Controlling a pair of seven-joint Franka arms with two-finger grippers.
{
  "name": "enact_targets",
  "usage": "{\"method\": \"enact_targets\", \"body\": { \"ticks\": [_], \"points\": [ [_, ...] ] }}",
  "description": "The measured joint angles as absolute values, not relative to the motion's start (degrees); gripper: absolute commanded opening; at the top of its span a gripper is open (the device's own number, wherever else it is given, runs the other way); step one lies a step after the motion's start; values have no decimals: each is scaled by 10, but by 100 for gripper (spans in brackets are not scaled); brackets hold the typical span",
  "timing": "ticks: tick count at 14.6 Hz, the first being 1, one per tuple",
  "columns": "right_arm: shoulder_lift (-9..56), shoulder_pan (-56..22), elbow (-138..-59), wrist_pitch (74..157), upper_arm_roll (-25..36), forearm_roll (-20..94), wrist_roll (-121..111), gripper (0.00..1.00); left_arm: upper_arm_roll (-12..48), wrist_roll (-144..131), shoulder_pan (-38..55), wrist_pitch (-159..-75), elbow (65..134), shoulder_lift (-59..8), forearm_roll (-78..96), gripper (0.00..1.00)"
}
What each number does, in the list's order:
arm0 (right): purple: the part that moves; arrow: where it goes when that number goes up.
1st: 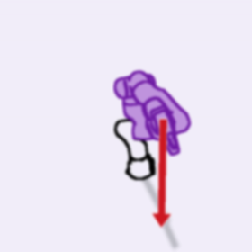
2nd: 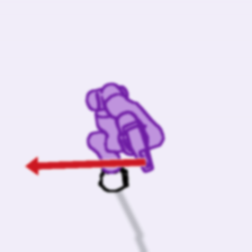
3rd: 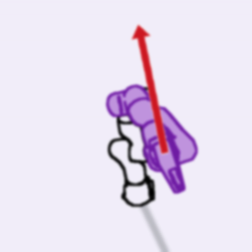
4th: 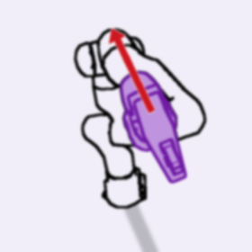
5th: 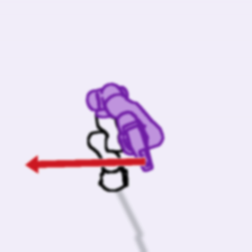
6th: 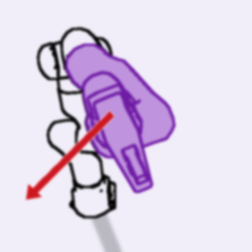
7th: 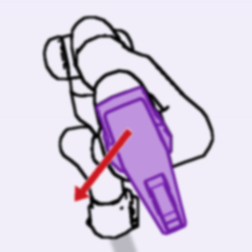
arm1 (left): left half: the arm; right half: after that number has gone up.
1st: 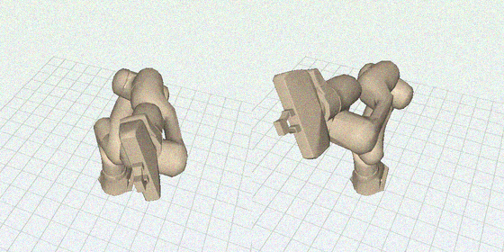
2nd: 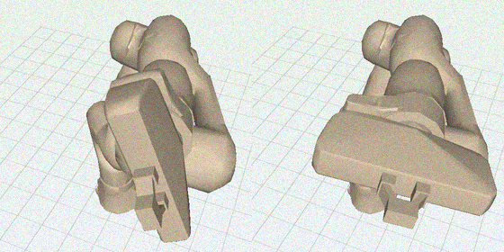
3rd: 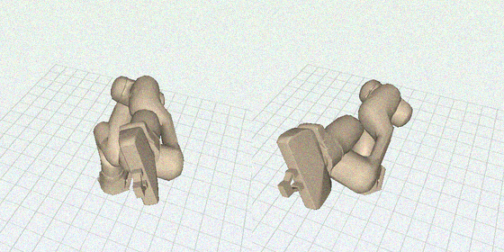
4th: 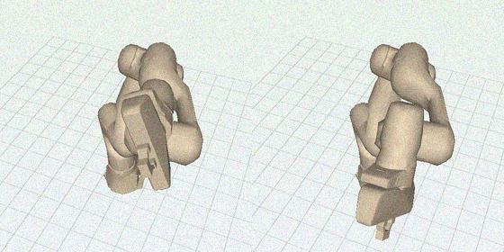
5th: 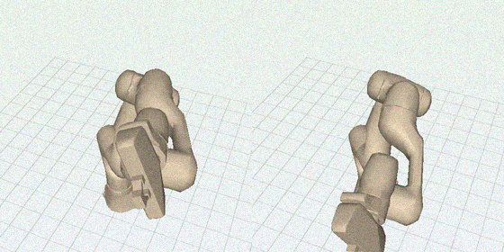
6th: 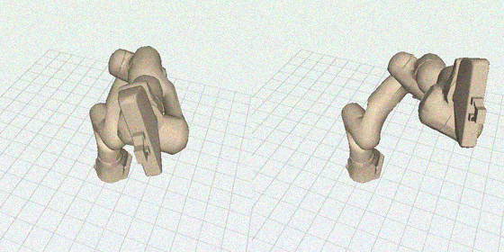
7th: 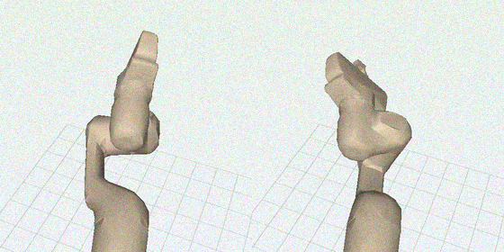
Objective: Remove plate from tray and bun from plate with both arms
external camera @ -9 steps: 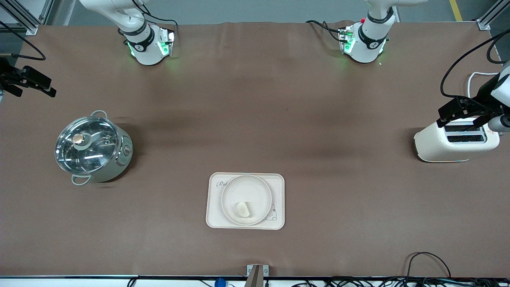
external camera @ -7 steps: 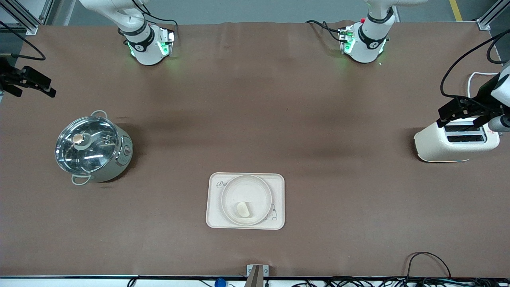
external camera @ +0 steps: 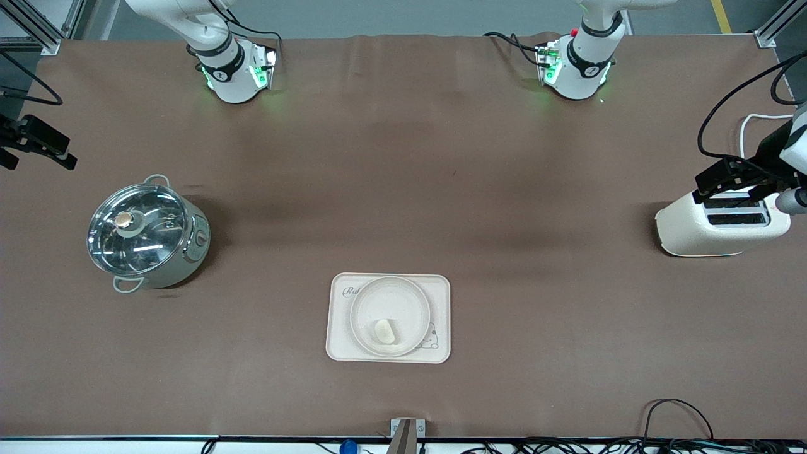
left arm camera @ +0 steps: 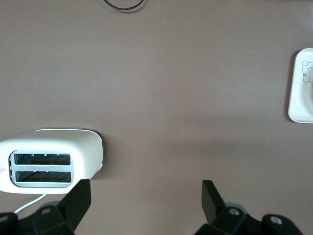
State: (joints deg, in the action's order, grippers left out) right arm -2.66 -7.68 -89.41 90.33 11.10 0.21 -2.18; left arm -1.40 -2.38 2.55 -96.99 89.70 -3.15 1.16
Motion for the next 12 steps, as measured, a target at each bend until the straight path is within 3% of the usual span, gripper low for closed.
{"method": "enact_targets", "body": {
  "ticks": [12],
  "points": [
    [100,-144,-892,993,107,36,-11,100,-12,-23,29,-966,886,-36,12,100]
  ]
}}
